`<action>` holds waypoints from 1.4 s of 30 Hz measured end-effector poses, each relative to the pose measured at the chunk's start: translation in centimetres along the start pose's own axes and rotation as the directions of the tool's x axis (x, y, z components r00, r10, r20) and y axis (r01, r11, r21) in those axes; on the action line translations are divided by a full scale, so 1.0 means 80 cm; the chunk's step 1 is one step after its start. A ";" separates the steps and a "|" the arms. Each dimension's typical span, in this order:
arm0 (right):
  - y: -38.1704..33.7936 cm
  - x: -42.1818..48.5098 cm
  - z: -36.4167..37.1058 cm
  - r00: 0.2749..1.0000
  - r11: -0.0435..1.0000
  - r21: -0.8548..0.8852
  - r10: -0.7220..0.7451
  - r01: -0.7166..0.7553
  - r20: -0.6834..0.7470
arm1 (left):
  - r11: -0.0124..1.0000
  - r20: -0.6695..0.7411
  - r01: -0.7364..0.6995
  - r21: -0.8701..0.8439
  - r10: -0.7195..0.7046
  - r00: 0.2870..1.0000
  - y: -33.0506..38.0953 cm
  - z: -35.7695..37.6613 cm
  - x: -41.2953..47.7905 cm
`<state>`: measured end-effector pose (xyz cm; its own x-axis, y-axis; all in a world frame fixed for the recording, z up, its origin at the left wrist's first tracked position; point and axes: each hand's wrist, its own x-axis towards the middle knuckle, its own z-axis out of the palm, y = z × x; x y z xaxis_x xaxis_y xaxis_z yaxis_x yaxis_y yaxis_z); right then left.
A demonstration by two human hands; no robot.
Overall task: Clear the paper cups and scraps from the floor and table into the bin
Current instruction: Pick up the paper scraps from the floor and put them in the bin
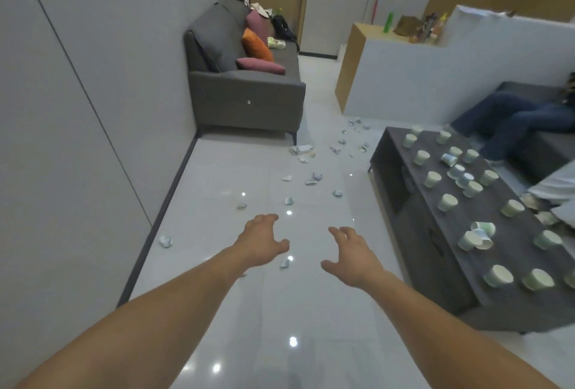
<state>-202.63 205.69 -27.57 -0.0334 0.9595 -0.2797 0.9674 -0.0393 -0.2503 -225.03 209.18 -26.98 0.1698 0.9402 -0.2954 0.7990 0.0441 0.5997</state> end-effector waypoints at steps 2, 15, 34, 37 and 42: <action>0.003 0.029 -0.008 1.000 1.000 -0.005 0.013 -0.013 0.018 | 1.000 0.003 0.000 0.000 0.000 1.000 0.005 -0.009 0.033; 0.048 0.304 -0.060 0.983 0.990 0.005 -0.143 0.144 0.114 | 0.987 0.006 0.161 -0.014 -0.161 0.987 0.042 -0.027 0.252; -0.016 0.614 0.042 0.800 0.880 -0.137 -0.337 0.456 0.497 | 0.745 0.109 0.567 -0.352 -0.569 0.815 -0.103 -0.019 0.445; -0.015 0.661 0.100 0.751 0.869 -0.139 -0.317 0.474 0.579 | 0.656 0.140 0.631 -0.413 -0.639 0.756 -0.141 0.020 0.468; 0.019 0.723 0.244 0.640 0.814 -0.133 -0.330 0.565 0.693 | 0.499 0.187 0.733 -0.462 -0.753 0.631 -0.208 0.124 0.521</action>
<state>-207.97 255.70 -62.21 -0.5153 0.4339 -0.7391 0.8025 0.5470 -0.2383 -225.54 244.27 -56.63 -0.3866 0.4962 -0.7773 0.2569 0.8675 0.4260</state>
